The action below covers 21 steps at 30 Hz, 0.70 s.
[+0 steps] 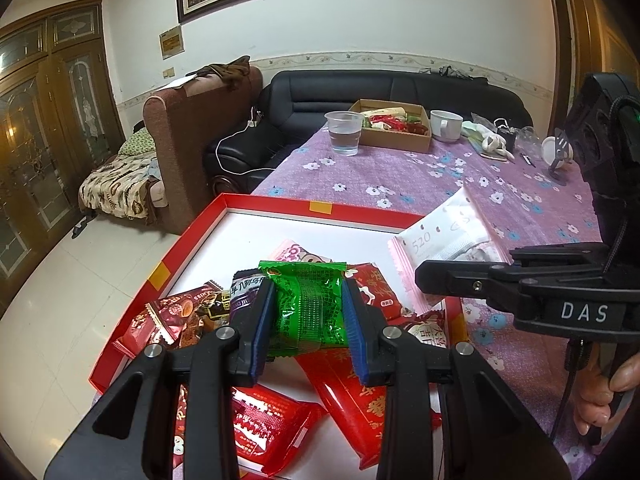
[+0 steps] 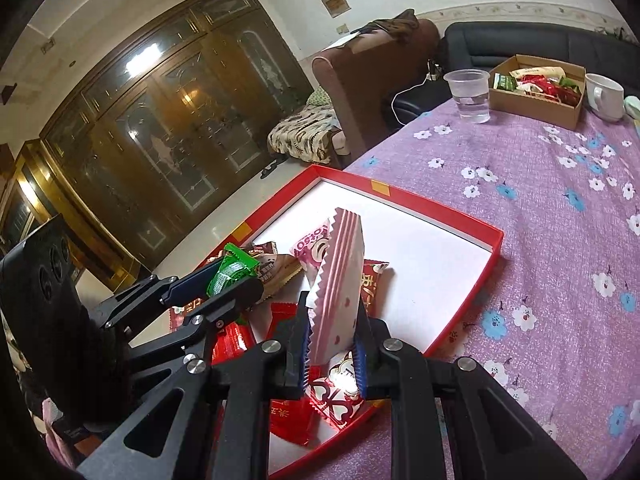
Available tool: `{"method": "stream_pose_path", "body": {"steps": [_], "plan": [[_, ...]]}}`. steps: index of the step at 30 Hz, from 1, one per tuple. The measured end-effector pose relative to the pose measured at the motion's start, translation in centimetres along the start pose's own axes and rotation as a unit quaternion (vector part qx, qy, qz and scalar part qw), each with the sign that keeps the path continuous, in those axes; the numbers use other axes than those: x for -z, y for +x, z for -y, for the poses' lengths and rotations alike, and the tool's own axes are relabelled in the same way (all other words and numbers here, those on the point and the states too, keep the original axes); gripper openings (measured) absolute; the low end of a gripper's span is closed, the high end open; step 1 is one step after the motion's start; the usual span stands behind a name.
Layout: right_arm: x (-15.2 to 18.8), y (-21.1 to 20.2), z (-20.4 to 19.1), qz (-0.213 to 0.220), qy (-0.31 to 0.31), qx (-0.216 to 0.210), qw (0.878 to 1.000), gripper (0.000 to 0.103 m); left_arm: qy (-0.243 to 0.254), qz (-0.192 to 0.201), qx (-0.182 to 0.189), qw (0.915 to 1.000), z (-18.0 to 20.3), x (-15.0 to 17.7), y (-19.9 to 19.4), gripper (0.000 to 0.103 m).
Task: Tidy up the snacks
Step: 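Carry the green and pink-white packs over the white tray with both tools, then open both tools to drop the packs into the white tray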
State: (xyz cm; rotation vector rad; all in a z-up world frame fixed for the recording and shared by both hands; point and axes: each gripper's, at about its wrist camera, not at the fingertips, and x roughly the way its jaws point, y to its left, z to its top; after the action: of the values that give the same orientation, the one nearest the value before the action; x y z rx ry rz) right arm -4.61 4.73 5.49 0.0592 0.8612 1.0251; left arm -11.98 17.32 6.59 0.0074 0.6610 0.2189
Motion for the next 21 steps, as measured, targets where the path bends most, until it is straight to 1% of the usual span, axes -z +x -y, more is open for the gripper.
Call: {"method": "stream_pose_path", "body": {"steps": [10, 21], "plan": [[0.2, -0.5, -0.7, 0.009, -0.017, -0.001, 1.0, 0.018, -0.002, 0.007, -0.008, 0.9999, -0.4, 0.0, -0.2, 0.031], [0.5, -0.2, -1.4, 0.005, -0.03, 0.01, 0.999, 0.019, 0.005, 0.014, -0.026, 0.9996, -0.7, 0.1, -0.3, 0.031]]}}
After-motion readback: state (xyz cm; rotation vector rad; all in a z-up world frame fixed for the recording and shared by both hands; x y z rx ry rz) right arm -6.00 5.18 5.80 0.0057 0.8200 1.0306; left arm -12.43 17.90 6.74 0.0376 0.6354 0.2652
